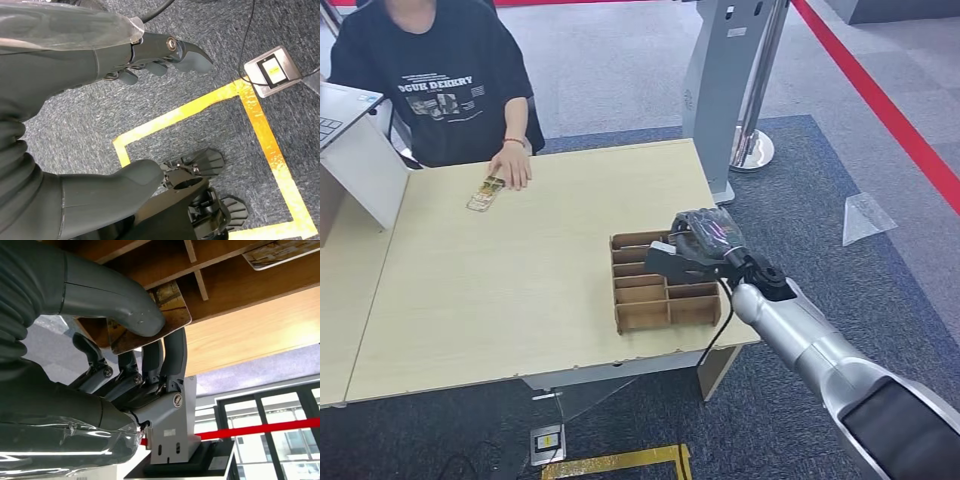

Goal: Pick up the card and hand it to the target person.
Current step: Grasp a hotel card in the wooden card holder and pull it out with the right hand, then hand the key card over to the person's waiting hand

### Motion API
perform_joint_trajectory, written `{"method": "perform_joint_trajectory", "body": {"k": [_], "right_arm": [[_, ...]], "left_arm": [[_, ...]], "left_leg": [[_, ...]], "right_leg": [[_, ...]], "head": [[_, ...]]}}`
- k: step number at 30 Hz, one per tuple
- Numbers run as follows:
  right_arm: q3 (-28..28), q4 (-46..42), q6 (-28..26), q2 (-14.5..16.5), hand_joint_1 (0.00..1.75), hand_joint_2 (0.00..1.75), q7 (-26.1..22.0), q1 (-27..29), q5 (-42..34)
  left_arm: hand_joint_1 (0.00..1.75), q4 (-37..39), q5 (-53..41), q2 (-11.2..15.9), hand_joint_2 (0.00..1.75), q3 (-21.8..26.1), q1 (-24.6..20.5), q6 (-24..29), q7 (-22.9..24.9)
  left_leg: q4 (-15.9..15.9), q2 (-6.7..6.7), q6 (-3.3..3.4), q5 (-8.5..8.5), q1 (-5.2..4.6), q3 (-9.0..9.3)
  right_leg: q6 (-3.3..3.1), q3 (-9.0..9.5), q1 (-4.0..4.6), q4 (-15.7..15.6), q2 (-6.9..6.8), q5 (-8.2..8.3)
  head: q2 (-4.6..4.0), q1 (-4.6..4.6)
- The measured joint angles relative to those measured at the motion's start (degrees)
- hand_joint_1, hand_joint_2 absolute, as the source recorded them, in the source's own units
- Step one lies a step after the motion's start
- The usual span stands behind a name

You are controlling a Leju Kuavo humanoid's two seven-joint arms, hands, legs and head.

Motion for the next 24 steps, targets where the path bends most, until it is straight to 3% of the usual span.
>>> {"method": "perform_joint_trajectory", "body": {"k": [11,24], "right_arm": [[0.2,0.4,0.6,0.0,1.75,1.75,0.6,-0.9,1.8],[1.8,-6.4,9.1,-0.3,1.75,1.75,5.3,-8.2,7.2]], "left_arm": [[0.00,0.0,0.0,-0.1,1.75,0.0,0.1,-0.2,0.0],[0.00,0.0,-0.7,-0.3,1.75,-0.1,0.0,-1.0,0.8]], "left_leg": [[0.0,0.00,0.00,0.00,0.00,0.00],[0.0,0.06,0.00,0.01,-0.01,0.01]], "right_leg": [[0.00,0.01,0.00,0.0,0.00,0.01],[-0.03,-0.03,-0.01,0.0,0.08,0.05]], "head": [[-0.02,0.00],[-0.01,0.00]]}}
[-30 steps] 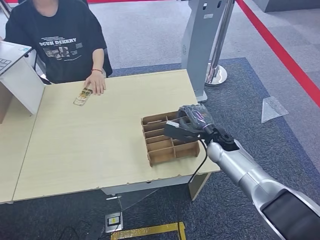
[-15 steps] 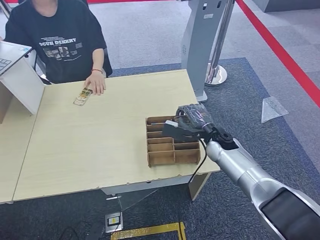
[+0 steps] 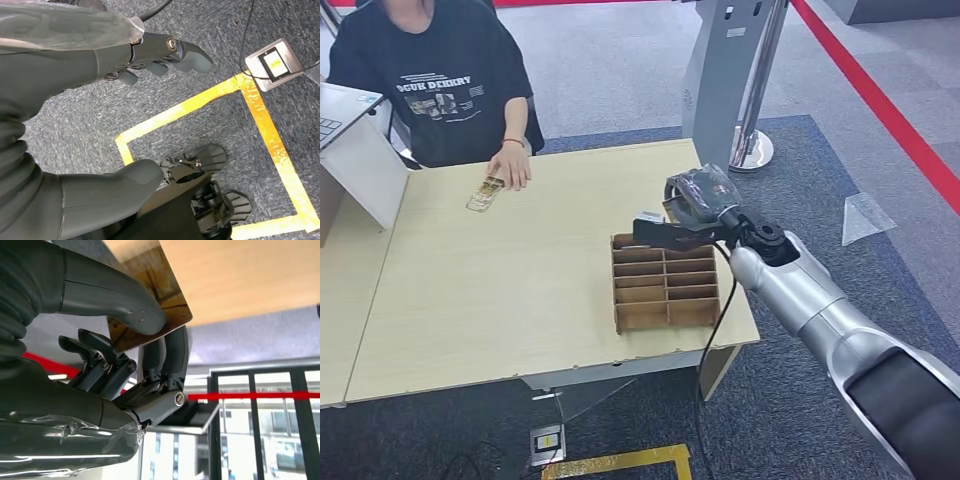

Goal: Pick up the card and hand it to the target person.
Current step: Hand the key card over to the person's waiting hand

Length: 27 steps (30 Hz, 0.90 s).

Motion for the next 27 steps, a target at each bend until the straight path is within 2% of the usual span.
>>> {"method": "perform_joint_trajectory", "body": {"k": [7,13,20,27], "right_arm": [[1.1,-4.6,1.9,0.0,1.75,1.75,1.3,-6.3,-0.1],[2.0,-4.9,-0.1,0.8,1.75,1.75,1.4,-8.4,-1.1],[2.9,1.2,-9.4,4.4,1.75,1.75,3.7,-9.8,-0.8],[4.5,9.3,-18.6,8.6,1.75,1.75,9.6,-10.1,4.6]], "left_arm": [[0.00,0.0,-0.6,-0.3,1.75,-0.6,-0.3,-0.1,0.1],[0.00,0.0,-0.7,-0.5,1.75,-1.0,-0.4,0.0,0.2],[0.00,0.0,-0.7,-0.7,1.75,-1.2,-0.5,0.3,0.5],[0.00,0.0,-0.7,-1.2,1.75,-1.3,-0.6,0.7,0.7]], "left_leg": [[0.0,0.00,-0.01,0.01,0.01,0.00],[0.0,-0.01,-0.01,0.01,0.01,-0.04],[0.0,-0.03,-0.01,0.01,0.01,-0.05],[0.0,-0.03,-0.02,0.02,0.02,-0.05]], "right_leg": [[0.00,0.01,0.01,0.0,-0.01,0.00],[0.00,0.00,0.00,0.0,-0.01,0.00],[0.00,0.00,0.01,0.0,-0.03,0.00],[-0.01,0.00,0.02,0.0,-0.04,0.00]], "head": [[0.00,0.00],[-0.01,0.00],[0.00,0.00],[0.00,0.00]]}}
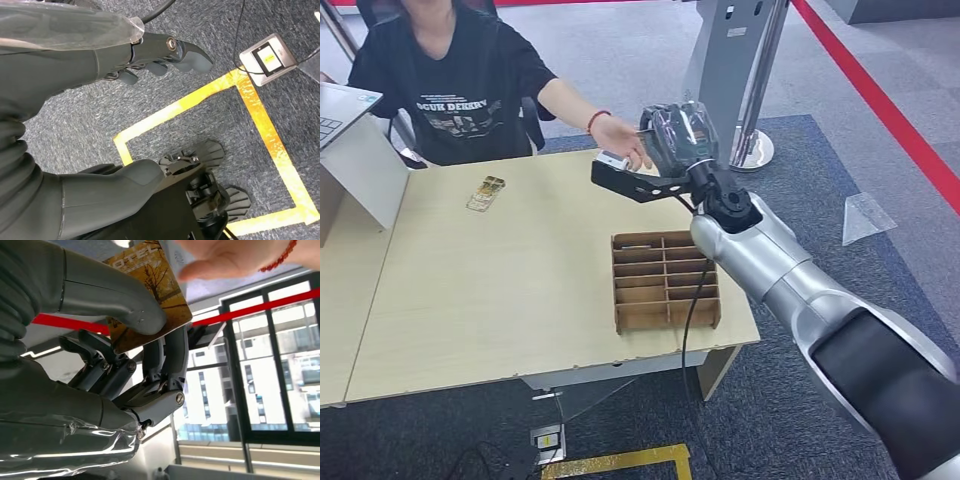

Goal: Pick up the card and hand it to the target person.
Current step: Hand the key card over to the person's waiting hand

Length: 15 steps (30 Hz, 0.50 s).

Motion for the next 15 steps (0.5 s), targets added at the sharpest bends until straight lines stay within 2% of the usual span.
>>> {"method": "perform_joint_trajectory", "body": {"k": [9,15], "right_arm": [[3.3,8.2,-8.7,2.4,1.75,1.75,8.6,-0.3,10.3],[5.1,10.8,-10.5,2.6,1.75,1.75,9.4,-0.4,12.4]], "left_arm": [[0.00,0.0,0.0,-0.5,1.75,-0.1,0.2,0.3,0.7],[0.00,0.0,0.0,-0.6,1.75,-0.3,0.4,0.3,1.0]], "left_leg": [[0.0,0.00,0.00,0.00,-0.01,-0.01],[0.0,-0.01,0.00,0.00,-0.01,-0.01]], "right_leg": [[0.00,-0.01,0.00,0.0,-0.01,0.00],[0.00,-0.01,0.00,0.0,-0.01,0.00]], "head": [[0.00,-0.01],[0.00,0.00]]}}
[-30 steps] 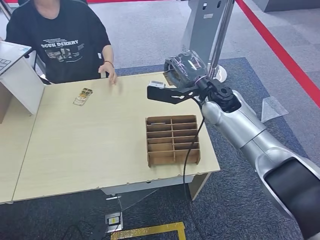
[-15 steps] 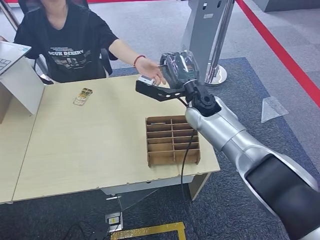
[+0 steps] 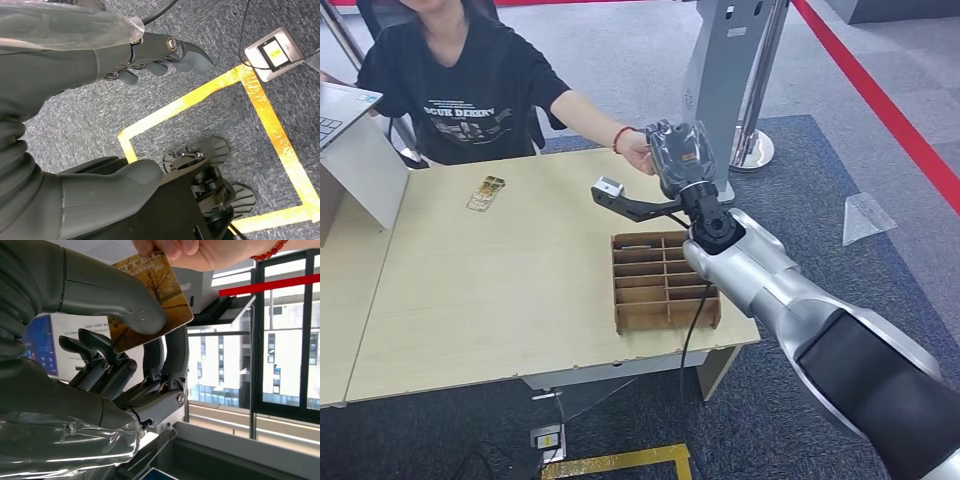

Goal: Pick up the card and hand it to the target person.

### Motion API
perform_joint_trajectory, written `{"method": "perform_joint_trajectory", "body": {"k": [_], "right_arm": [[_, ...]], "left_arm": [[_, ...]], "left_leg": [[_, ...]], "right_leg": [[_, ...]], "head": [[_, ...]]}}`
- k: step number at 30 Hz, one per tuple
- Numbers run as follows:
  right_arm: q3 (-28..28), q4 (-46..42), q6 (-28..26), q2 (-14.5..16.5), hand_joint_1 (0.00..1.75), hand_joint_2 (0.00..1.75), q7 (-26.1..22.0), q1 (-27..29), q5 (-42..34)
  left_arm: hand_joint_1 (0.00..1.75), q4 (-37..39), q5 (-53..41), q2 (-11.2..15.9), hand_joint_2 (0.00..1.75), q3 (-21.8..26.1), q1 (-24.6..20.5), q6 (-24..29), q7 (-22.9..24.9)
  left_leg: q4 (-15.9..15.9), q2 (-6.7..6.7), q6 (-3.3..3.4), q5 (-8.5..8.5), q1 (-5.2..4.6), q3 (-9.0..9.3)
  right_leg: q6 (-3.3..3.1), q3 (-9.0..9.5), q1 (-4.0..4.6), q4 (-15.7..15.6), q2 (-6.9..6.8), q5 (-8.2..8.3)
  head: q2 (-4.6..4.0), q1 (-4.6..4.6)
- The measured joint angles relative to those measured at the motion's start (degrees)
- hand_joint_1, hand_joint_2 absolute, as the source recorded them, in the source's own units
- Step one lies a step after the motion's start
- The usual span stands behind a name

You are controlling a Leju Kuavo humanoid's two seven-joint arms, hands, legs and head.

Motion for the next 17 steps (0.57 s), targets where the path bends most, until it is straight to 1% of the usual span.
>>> {"method": "perform_joint_trajectory", "body": {"k": [5,6,9,10,14,17], "right_arm": [[0.4,1.2,-1.2,0.2,1.75,1.75,-2.1,0.0,-0.2],[0.4,1.4,-1.6,0.2,1.53,1.75,-2.5,0.0,-0.3],[0.6,1.7,-2.5,0.4,0.22,1.75,-3.7,0.0,-1.1],[0.6,1.7,-2.5,0.4,0.00,1.75,-4.3,0.0,-1.6],[0.7,1.9,-2.4,0.9,0.00,1.75,-6.5,0.1,-3.7],[0.6,1.9,-2.5,0.9,0.00,1.75,-6.6,0.1,-3.9]], "left_arm": [[0.00,0.0,0.0,0.0,1.75,-0.2,0.0,-0.1,0.0],[0.00,0.0,0.0,0.0,1.75,-0.3,0.0,-0.1,0.0],[0.00,0.0,-0.1,0.0,1.75,-0.5,0.0,-0.2,0.1],[0.00,0.0,-0.1,0.0,1.75,-0.5,0.0,-0.2,0.1],[0.00,0.0,0.4,0.0,1.75,-0.7,0.0,0.0,0.0],[0.00,0.0,0.9,0.0,1.75,-0.7,0.0,0.2,-0.2]], "left_leg": [[0.0,0.00,0.00,0.00,0.00,0.00],[0.0,0.00,0.00,0.00,0.00,0.00],[0.0,0.00,0.00,0.00,0.00,0.00],[0.0,0.00,0.00,0.00,0.00,0.00],[0.0,0.01,0.00,0.00,0.00,0.01],[0.0,0.01,0.00,0.00,0.00,0.02]], "right_leg": [[0.00,-0.01,0.00,0.0,0.00,0.00],[0.00,-0.01,0.00,0.0,0.00,0.00],[0.00,-0.01,0.00,0.0,0.01,0.00],[0.00,-0.01,0.00,0.0,0.01,0.00],[0.00,-0.01,0.00,0.0,0.02,0.00],[0.00,-0.01,0.00,0.0,0.02,0.00]], "head": [[0.01,0.00],[0.00,0.00],[0.01,0.00],[0.01,0.00],[0.00,0.00],[0.00,0.00]]}}
